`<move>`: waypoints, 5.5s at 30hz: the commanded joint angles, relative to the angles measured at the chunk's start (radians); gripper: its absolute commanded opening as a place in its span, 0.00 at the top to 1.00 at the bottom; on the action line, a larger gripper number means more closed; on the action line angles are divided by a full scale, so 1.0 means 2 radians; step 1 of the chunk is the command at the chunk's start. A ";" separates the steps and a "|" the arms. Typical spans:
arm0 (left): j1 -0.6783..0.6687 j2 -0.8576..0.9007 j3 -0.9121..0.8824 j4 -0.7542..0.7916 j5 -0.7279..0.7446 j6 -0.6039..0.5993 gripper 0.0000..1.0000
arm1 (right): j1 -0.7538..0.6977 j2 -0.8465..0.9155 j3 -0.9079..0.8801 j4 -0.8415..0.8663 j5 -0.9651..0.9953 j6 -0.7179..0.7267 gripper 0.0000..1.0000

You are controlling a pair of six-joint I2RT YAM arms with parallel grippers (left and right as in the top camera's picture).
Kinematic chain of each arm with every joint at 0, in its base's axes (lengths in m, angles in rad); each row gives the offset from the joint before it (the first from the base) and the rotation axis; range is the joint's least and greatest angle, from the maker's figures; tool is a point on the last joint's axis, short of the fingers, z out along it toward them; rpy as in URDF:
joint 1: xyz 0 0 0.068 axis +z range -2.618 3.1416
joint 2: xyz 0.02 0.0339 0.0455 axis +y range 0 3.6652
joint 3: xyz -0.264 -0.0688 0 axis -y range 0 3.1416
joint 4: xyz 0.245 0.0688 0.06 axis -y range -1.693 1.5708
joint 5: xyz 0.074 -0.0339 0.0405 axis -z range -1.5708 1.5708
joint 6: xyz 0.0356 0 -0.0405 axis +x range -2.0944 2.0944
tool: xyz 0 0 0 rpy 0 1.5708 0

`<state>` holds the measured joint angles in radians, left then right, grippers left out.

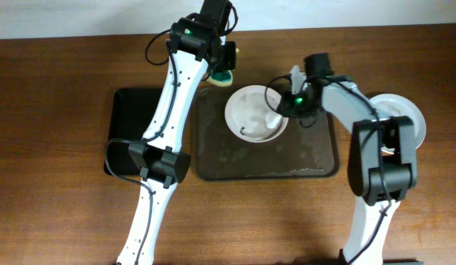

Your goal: Clean dirty plates on tray and stack at the side

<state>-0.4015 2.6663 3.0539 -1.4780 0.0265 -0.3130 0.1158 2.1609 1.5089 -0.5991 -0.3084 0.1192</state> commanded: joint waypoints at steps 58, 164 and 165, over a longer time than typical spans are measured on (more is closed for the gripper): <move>0.015 -0.009 0.012 -0.038 0.002 0.008 1.00 | 0.020 -0.174 -0.145 0.036 0.072 -0.017 0.52; -0.015 -0.009 -0.053 -0.013 -0.003 0.080 1.00 | 0.307 -0.314 -0.105 -0.209 0.836 0.246 0.96; -0.015 -0.009 -0.053 -0.014 -0.003 0.080 1.00 | 0.283 -0.314 -0.105 -0.210 0.746 0.246 0.96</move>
<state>-0.4316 2.6579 2.9341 -1.5028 0.0319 -0.1410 0.7460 1.5536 1.2934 -1.0180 1.4097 0.5697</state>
